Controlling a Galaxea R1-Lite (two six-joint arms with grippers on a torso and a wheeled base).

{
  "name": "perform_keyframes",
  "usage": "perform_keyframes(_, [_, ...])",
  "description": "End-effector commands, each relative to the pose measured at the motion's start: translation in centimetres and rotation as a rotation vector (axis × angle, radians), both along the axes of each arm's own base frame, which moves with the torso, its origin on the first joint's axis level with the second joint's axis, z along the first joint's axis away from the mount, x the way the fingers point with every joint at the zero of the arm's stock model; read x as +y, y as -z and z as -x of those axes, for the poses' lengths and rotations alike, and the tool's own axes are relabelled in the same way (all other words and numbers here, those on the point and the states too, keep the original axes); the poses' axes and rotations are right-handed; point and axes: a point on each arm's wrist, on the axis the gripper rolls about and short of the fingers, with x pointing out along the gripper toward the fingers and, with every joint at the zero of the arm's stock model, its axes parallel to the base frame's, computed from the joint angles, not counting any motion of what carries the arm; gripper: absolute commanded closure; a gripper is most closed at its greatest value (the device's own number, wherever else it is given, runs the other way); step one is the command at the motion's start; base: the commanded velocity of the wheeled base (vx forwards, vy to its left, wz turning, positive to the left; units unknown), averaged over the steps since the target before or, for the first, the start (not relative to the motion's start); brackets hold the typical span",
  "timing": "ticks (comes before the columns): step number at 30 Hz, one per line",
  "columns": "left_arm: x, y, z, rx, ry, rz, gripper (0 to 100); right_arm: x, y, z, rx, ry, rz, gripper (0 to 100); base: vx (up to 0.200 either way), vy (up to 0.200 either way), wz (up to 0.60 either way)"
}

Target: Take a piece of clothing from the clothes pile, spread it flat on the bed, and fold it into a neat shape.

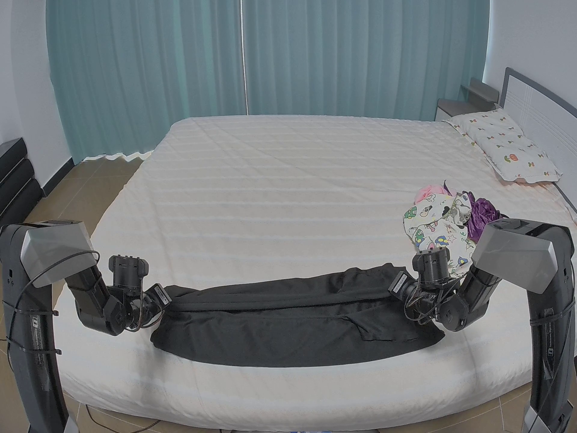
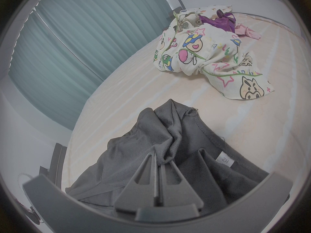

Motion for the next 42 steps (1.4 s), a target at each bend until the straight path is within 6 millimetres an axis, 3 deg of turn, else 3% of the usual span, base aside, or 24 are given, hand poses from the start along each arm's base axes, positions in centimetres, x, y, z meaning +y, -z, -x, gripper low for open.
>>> perform_keyframes(1, [-0.1, 0.4, 0.5, 0.023, 0.014, -0.011, 100, 0.0, 0.4, 0.2, 0.012, -0.003, 0.008, 100, 0.000, 0.000, 0.00])
perform_keyframes(2, [-0.1, 0.4, 0.5, 0.024, 0.015, -0.012, 0, -0.1, 0.8, 0.3, 0.022, -0.006, 0.015, 100, 0.000, 0.000, 0.00])
perform_keyframes(4, [-0.2, 0.5, 0.6, 0.027, 0.018, -0.012, 0, 0.0, 0.9, 0.3, 0.025, -0.007, 0.016, 100, 0.000, 0.000, 0.00])
perform_keyframes(5, [-0.2, 0.5, 0.6, 0.028, 0.018, -0.015, 0, 0.1, 1.0, 0.4, 0.027, -0.011, 0.016, 0, 0.000, 0.000, 0.00])
perform_keyframes(12, [-0.1, -0.1, 1.2, 0.029, 0.010, -0.009, 0, -0.7, -1.6, 0.7, -0.024, 0.011, -0.007, 0, 0.000, 0.000, 0.00])
perform_keyframes(15, [0.3, -1.4, 2.3, 0.022, -0.002, 0.015, 0, -1.5, -3.1, 2.1, -0.022, 0.026, -0.022, 0, 0.000, 0.000, 0.00])
perform_keyframes(18, [0.3, -2.1, 3.4, 0.026, 0.001, 0.050, 0, -1.9, -3.4, 3.5, 0.008, 0.027, -0.045, 0, 0.000, 0.000, 0.00])
perform_keyframes(20, [0.1, -3.0, 5.2, 0.042, 0.016, 0.129, 0, -2.3, -3.9, 5.6, 0.032, 0.028, -0.104, 0, 0.000, 0.000, 0.00])
perform_keyframes(24, [-0.1, -2.7, 7.0, 0.093, 0.036, 0.166, 0, -2.7, -3.8, 8.0, 0.045, 0.043, -0.176, 0, 0.000, 0.000, 0.00])
perform_keyframes(25, [-0.3, -2.3, 7.4, 0.110, 0.026, 0.154, 0, -3.1, -3.2, 9.4, 0.048, 0.050, -0.179, 0, 0.000, 0.000, 0.00])
perform_keyframes(30, [-1.0, -1.2, 8.1, 0.133, 0.022, 0.145, 0, -3.8, -3.1, 11.2, 0.012, 0.054, -0.202, 0, 0.000, 0.000, 0.00])
perform_keyframes(37, [-2.3, 0.6, 8.1, 0.167, 0.005, 0.061, 0, -4.2, -2.1, 11.9, 0.049, 0.073, -0.191, 0, 0.000, 0.000, 0.00])
perform_keyframes(42, [-3.1, 0.8, 7.7, 0.120, -0.002, 0.029, 0, -4.3, -1.9, 12.0, 0.060, 0.087, -0.207, 0, 0.000, 0.000, 0.00])
